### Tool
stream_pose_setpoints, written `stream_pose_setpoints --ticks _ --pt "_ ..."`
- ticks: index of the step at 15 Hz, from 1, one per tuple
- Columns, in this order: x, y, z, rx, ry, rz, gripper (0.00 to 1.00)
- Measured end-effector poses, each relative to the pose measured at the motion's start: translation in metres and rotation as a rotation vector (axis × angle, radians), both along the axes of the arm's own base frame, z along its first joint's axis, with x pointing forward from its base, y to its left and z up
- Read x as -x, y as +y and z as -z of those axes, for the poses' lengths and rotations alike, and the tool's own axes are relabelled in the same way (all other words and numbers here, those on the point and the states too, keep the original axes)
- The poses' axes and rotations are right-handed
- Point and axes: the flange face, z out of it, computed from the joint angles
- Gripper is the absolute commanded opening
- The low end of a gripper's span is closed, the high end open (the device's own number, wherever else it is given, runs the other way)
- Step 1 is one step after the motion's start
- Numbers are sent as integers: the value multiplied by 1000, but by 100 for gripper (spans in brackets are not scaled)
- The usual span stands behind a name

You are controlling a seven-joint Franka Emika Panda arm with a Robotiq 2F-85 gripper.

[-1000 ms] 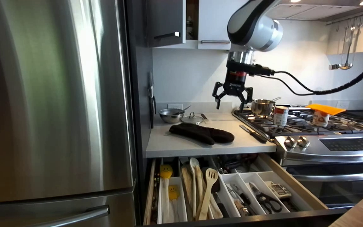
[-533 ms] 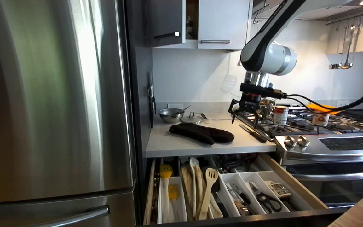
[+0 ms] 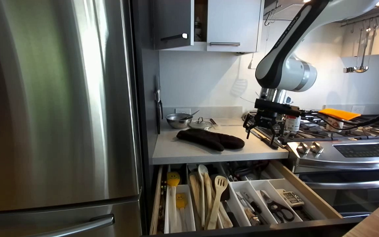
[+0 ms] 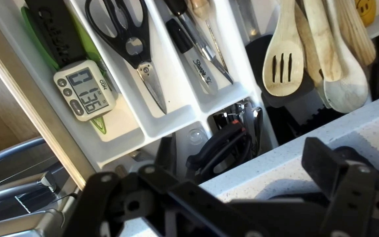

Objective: Move one scissors in the drawer forwards

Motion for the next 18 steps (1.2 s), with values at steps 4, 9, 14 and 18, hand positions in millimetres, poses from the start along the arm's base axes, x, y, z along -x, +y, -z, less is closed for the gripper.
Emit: stream_pose_setpoints --ticks 4,9,14,18 --pt "-1 0 -1 0 -2 -1 100" --pt "6 13 36 -94 63 66 100" --pt "17 -4 92 -184 57 246 100" --pt "7 -19 113 -298 -7 335 100"
